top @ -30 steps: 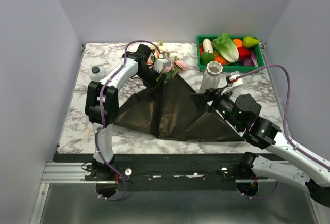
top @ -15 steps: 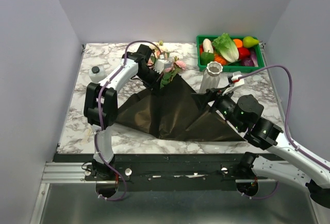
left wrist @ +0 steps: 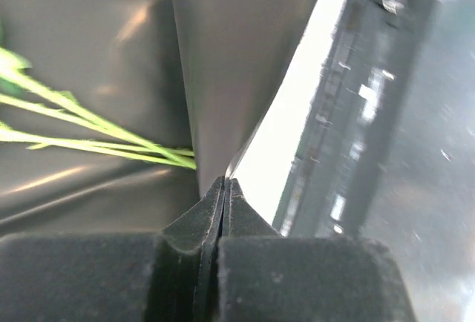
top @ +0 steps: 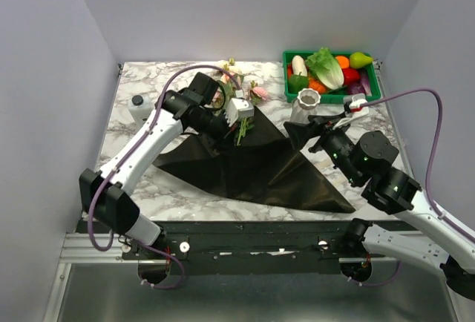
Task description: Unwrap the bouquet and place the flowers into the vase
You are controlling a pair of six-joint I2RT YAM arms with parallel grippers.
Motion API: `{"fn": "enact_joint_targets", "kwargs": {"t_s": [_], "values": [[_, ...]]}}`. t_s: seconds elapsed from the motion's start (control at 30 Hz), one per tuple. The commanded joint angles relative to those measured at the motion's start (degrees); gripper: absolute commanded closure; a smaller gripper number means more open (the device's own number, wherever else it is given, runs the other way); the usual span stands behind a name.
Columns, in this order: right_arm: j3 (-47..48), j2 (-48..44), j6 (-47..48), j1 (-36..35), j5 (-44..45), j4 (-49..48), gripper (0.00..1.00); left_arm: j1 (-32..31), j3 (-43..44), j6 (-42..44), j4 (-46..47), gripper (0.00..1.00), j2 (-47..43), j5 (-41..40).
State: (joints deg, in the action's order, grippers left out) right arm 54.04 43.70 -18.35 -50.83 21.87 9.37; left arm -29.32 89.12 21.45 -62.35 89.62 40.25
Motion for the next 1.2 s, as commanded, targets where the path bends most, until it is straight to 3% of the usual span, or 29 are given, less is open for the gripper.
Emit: {"fn": "enact_joint_targets", "kwargs": {"t_s": [0.0, 0.2, 0.37, 0.5, 0.7, 0.93, 1.07, 1.17], "values": [[2.38, 1.03, 2.44, 0.64, 3.18, 1.80, 0.13, -2.49, -7.28, 4.47, -6.45, 0.85, -7.08, 6.94], [4.14, 3.31, 2.18, 0.82, 1.95, 2.23, 0.13, -5.30, -11.42, 14.57, -14.81, 0.67, -15.26, 12.57], [5.11, 5.60, 1.91, 0.82, 1.25, 3.20, 0.13, -10.83, -14.24, 18.97, -17.10, 0.49, -22.21, 9.16], [5.64, 7.27, 1.74, 0.82, 1.07, 3.55, 0.13, -12.07, -15.55, 25.73, -24.02, 0.45, -24.23, 10.80], [6.25, 11.13, 1.74, 0.73, 1.07, 4.87, 0.13, -14.53, -19.25, 32.94, -24.49, 0.45, -31.34, 7.74], [3.11, 17.11, -1.59, 0.73, -2.44, 7.42, 0.15, -16.11, -19.08, 31.11, -24.49, 0.46, -34.86, 7.83], [-0.69, 19.14, -3.97, 0.64, -3.58, 5.58, 0.16, -17.17, -16.01, 28.82, -24.58, 0.34, -36.36, 6.60], [-1.66, 20.89, -5.03, -0.23, -4.29, 6.53, 0.16, -17.17, -9.86, 27.86, -24.40, 0.31, -37.42, 6.68]]}}
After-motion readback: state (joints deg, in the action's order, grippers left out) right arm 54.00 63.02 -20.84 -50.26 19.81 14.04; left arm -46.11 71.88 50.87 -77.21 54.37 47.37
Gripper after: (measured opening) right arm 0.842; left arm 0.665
